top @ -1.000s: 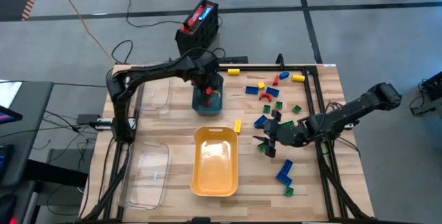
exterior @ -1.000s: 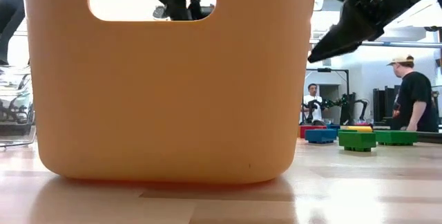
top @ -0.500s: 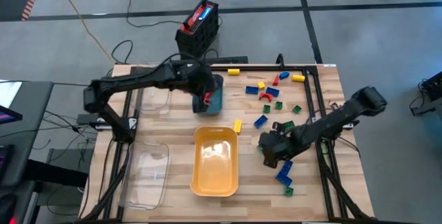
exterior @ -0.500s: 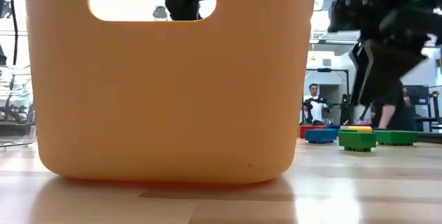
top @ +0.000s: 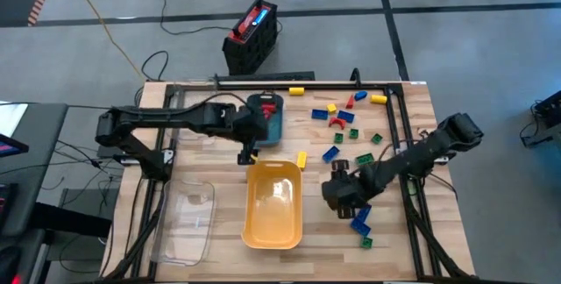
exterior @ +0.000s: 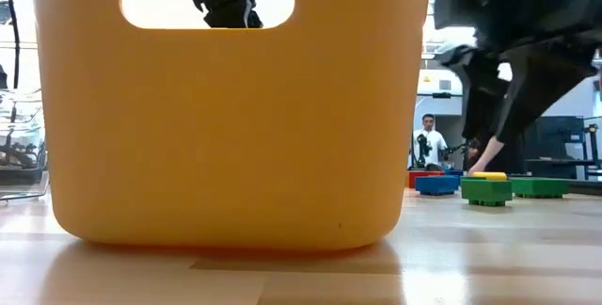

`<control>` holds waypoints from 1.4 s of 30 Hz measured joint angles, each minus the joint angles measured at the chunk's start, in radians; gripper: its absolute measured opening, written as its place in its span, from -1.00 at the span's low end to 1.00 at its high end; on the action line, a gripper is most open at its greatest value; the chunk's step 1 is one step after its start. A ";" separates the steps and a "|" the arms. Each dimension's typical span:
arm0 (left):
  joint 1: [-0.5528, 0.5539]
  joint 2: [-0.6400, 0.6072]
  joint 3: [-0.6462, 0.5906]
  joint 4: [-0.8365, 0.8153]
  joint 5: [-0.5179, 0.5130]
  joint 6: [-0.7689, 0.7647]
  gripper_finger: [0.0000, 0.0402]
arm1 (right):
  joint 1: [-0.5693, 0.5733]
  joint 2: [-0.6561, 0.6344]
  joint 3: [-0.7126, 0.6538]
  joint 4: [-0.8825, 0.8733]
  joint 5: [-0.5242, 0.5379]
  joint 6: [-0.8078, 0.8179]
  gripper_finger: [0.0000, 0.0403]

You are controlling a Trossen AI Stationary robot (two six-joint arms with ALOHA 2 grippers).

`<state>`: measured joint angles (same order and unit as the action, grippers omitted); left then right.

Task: Sort blocks
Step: Put the square green game piece into the yellow bin

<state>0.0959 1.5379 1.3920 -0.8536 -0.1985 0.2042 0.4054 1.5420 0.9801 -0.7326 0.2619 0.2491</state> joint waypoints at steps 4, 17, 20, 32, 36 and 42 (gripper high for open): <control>-0.039 0.000 -0.015 -0.003 -0.005 -0.026 0.73 | -0.050 0.043 0.029 -0.044 -0.045 -0.105 0.27; -0.114 -0.088 -0.056 -0.051 -0.074 -0.090 0.73 | -0.091 0.196 0.033 -0.066 -0.122 -0.209 0.27; -0.114 -0.115 -0.056 -0.054 -0.077 -0.100 0.73 | -0.114 0.220 0.034 -0.062 -0.167 -0.213 0.27; -0.162 -0.156 -0.070 -0.101 -0.080 -0.174 0.73 | -0.139 0.222 0.032 -0.053 -0.188 -0.197 -0.24; -0.236 -0.177 -0.204 0.031 -0.080 -0.172 0.73 | -0.139 0.226 0.064 -0.099 -0.183 -0.177 -0.45; -0.316 -0.241 -0.386 0.167 -0.091 -0.260 0.73 | -0.137 0.226 0.206 -0.226 -0.179 -0.153 -0.45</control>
<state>-0.2201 1.2970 1.0060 -0.6867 -0.2897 -0.0555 0.2685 1.7676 1.1862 -0.9584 0.0829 0.0965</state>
